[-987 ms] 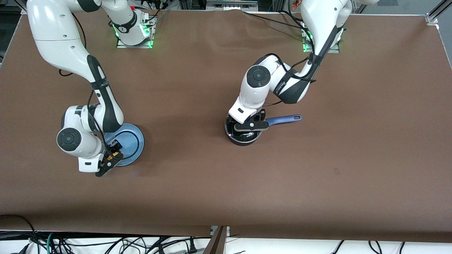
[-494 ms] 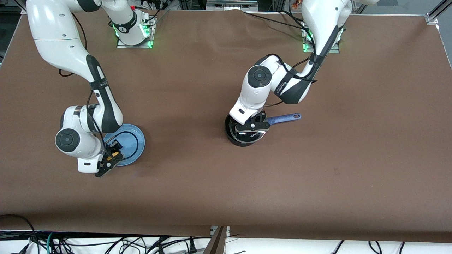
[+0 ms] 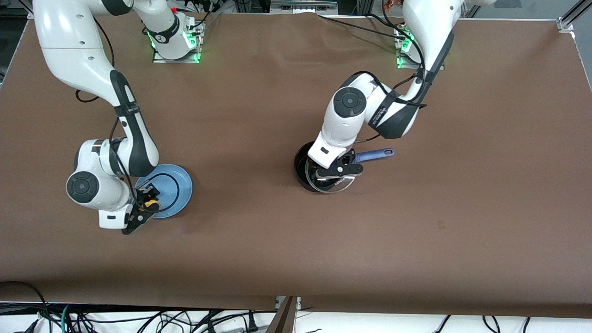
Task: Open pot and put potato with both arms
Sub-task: 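Lift the glass lid off the saucepan with the left gripper, then set the lid down with the left gripper while the right gripper grasps the potato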
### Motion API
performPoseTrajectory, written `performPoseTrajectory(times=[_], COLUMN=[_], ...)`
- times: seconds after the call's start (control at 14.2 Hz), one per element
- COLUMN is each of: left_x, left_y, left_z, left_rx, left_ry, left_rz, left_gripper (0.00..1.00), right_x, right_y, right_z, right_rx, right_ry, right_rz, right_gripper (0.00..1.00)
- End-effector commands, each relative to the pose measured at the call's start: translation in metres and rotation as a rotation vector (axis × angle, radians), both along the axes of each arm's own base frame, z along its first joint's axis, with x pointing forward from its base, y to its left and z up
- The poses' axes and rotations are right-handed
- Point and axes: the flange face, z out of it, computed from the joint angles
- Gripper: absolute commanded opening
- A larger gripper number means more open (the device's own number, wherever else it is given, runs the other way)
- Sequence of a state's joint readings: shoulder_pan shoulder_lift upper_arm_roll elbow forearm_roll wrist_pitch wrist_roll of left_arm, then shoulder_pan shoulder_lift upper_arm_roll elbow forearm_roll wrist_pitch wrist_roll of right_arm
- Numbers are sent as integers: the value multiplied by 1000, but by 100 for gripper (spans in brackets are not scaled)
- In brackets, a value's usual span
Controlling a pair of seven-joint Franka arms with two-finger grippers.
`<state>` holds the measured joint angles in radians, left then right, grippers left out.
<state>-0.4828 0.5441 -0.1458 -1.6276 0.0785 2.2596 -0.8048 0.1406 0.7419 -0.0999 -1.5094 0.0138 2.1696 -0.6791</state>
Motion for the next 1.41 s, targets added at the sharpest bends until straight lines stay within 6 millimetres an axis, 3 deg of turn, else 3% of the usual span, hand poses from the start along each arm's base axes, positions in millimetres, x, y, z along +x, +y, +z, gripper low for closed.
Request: performPoseTrajectory(times=[0.0,0.14,0.28,0.56,0.63,0.71,0.85,0.99,1.13,1.34], left_x=[22,43,62,90,91,91,88,73,58,46], left_y=[49,99,162,301,335,372,435,474,498,509], left_z=[45,65,80,81,71,62,42,18,-12,-55], left_rx=[-5,-33,-27,-31,-54,-74,-136,-146,-159,-239], left_ry=[-16,-3,-3,2,10,9,2,33,82,116], left_rz=[-22,-68,-126,-258,-282,-312,-324,-299,-249,-213], left_gripper=[52,52,51,52,52,52,52,52,52,54], right_x=[1,-2,-6,-9,-8,-8,-8,-7,-5,-4], right_y=[-6,-21,-22,-27,-26,-26,-27,-25,-21,-19], right_z=[5,-1,-3,-30,-31,-32,-32,-27,-21,-17], right_rx=[71,114,189,181,177,174,157,127,109,90], right_ry=[22,52,86,102,90,88,89,83,73,71], right_rz=[-62,-119,-182,-152,-140,-137,-122,-93,-77,-65], right_gripper=[31,31,32,40,46,59,76,79,82,82])
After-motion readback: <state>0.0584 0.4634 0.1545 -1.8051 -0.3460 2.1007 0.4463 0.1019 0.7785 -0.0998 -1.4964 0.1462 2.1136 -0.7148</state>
